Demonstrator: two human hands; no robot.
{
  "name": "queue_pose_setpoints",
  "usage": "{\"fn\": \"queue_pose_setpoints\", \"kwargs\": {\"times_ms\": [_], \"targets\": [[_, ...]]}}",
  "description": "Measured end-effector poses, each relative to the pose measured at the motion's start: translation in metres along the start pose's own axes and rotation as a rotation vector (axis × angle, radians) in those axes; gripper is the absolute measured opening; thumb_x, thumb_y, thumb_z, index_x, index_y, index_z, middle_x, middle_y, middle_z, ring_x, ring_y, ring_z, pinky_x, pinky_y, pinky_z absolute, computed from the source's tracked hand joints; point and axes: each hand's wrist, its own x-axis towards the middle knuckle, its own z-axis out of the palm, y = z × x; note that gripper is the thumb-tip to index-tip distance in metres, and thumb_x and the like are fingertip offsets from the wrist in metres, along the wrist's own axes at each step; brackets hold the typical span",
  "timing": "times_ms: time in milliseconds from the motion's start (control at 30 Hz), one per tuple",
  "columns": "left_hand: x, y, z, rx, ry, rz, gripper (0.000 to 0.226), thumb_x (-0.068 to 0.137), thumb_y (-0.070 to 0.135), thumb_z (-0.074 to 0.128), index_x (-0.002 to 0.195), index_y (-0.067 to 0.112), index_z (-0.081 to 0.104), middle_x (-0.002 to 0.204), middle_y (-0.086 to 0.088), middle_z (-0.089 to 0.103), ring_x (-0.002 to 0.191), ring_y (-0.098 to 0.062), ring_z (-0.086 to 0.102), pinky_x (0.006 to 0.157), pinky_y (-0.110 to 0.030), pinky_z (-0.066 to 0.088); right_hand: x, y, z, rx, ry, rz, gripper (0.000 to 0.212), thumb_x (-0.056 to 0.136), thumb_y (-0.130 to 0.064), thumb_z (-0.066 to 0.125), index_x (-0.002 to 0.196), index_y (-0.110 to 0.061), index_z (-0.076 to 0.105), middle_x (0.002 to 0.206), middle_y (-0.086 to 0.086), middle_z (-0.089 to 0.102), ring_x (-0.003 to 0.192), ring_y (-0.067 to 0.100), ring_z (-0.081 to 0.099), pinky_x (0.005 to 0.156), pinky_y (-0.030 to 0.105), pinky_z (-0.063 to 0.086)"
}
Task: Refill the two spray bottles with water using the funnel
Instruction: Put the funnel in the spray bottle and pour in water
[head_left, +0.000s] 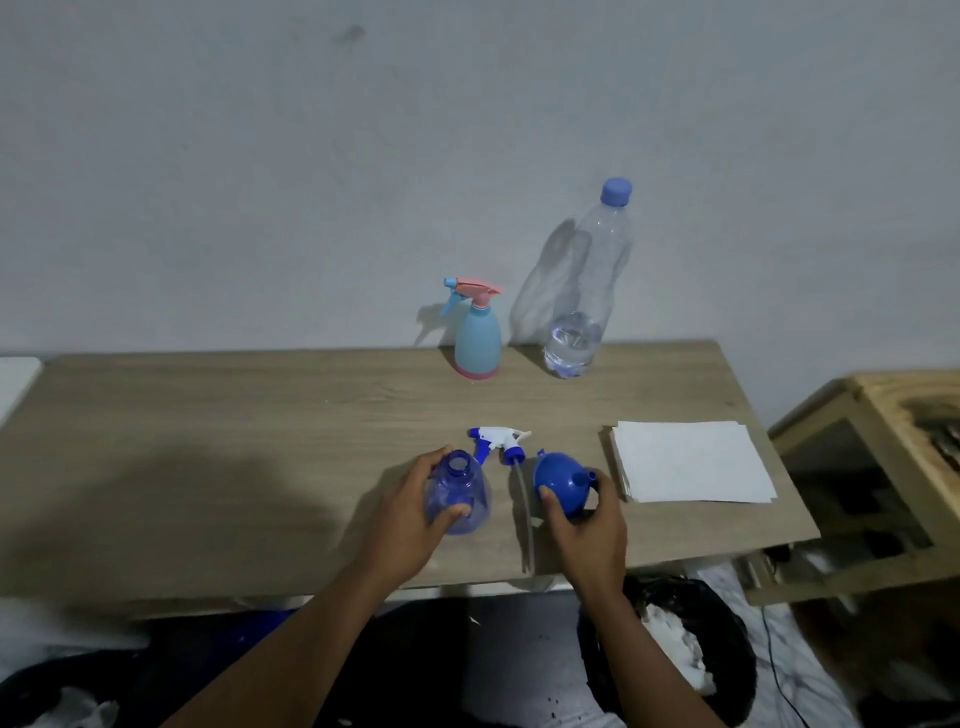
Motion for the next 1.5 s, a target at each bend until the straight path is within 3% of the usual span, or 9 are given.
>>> {"fn": "queue_pose_setpoints", "kwargs": {"times_ms": [200, 367, 567, 700, 867, 1033, 1233, 1400, 1500], "targets": [[-0.010, 0.016, -0.008, 0.017, -0.004, 0.014, 0.063, 0.082, 0.027, 0.077, 0.137, 0.029, 0.046, 0.112, 0.017, 0.053, 0.098, 0.002, 0.047, 0.073, 0.007, 0.031, -0.021, -0.045, -0.001, 0.187, -0.018, -0.101, 0.052, 0.070, -0.015, 0.088, 0.111, -0.030, 0.059, 0.118, -0.004, 0.055, 0.097, 0.007, 0.062, 0.073, 0.014, 0.053], [-0.018, 0.025, -0.016, 0.007, 0.002, 0.022, 0.060, 0.083, 0.012, 0.072, 0.137, 0.026, 0.048, 0.108, 0.018, 0.052, 0.104, -0.008, 0.058, 0.069, 0.008, 0.030, -0.020, -0.083, -0.004, 0.113, -0.194, -0.260, 0.068, 0.061, -0.022, 0.092, 0.118, -0.027, 0.056, 0.110, -0.010, 0.058, 0.098, 0.000, 0.060, 0.076, 0.013, 0.052], [-0.021, 0.028, -0.018, -0.009, -0.007, 0.016, 0.056, 0.085, 0.013, 0.070, 0.135, 0.027, 0.049, 0.104, 0.017, 0.053, 0.100, -0.013, 0.059, 0.065, 0.006, 0.032, -0.010, -0.119, -0.009, -0.133, -0.278, -0.447, 0.047, 0.062, -0.030, 0.092, 0.100, -0.025, 0.064, 0.102, -0.014, 0.065, 0.094, -0.004, 0.059, 0.076, 0.006, 0.044], [-0.022, 0.026, -0.018, 0.003, -0.016, 0.016, 0.051, 0.089, 0.018, 0.068, 0.134, 0.029, 0.046, 0.108, 0.012, 0.058, 0.082, -0.006, 0.048, 0.062, 0.004, 0.035, -0.008, -0.131, -0.007, -0.339, -0.366, -0.529, 0.053, 0.063, -0.051, 0.087, 0.107, -0.028, 0.071, 0.106, -0.012, 0.053, 0.093, 0.000, 0.057, 0.081, 0.014, 0.047], [-0.020, 0.026, -0.020, 0.000, -0.038, 0.015, 0.051, 0.088, 0.020, 0.067, 0.132, 0.034, 0.045, 0.104, 0.019, 0.055, 0.091, -0.010, 0.059, 0.062, 0.003, 0.036, -0.011, -0.154, -0.005, -0.677, -0.396, -0.595, 0.077, 0.062, -0.074, 0.073, 0.124, -0.033, 0.054, 0.108, -0.013, 0.053, 0.095, 0.009, 0.057, 0.093, 0.038, 0.041], [-0.018, 0.025, -0.018, -0.020, -0.045, 0.011, 0.054, 0.090, 0.021, 0.065, 0.136, 0.039, 0.043, 0.102, 0.017, 0.055, 0.082, 0.000, 0.058, 0.064, 0.003, 0.038, -0.008, -0.177, 0.001, -0.780, -0.327, -0.668, 0.074, 0.054, -0.083, 0.070, 0.100, -0.031, 0.045, 0.089, -0.014, 0.061, 0.079, 0.011, 0.057, 0.091, 0.037, 0.038], [-0.015, 0.023, -0.013, 0.034, -0.035, -0.028, 0.039, 0.089, 0.029, 0.070, 0.122, 0.026, 0.051, 0.091, 0.006, 0.059, 0.073, -0.008, 0.051, 0.053, -0.001, 0.037, -0.009, -0.184, 0.024, -0.842, -0.350, -0.762, 0.084, 0.051, -0.090, 0.064, 0.112, -0.032, 0.061, 0.108, -0.013, 0.063, 0.094, 0.013, 0.060, 0.090, 0.040, 0.035], [-0.011, 0.015, -0.009, -0.006, -0.054, -0.033, 0.031, 0.090, 0.018, 0.066, 0.110, 0.032, 0.046, 0.082, 0.014, 0.058, 0.067, 0.005, 0.053, 0.053, -0.005, 0.039, -0.012, -0.177, 0.036, -0.816, -0.333, -0.723, 0.099, 0.052, -0.092, 0.059, 0.131, -0.033, 0.051, 0.118, -0.012, 0.064, 0.105, 0.015, 0.059, 0.089, 0.040, 0.030], [-0.011, 0.011, -0.007, -0.023, -0.056, -0.034, 0.032, 0.090, 0.026, 0.068, 0.108, 0.034, 0.044, 0.082, 0.017, 0.056, 0.070, 0.003, 0.055, 0.056, -0.006, 0.036, -0.012, -0.175, 0.034, -0.756, -0.354, -0.691, 0.102, 0.053, -0.090, 0.061, 0.136, -0.033, 0.046, 0.120, -0.013, 0.063, 0.110, 0.014, 0.057, 0.091, 0.039, 0.031]]}}
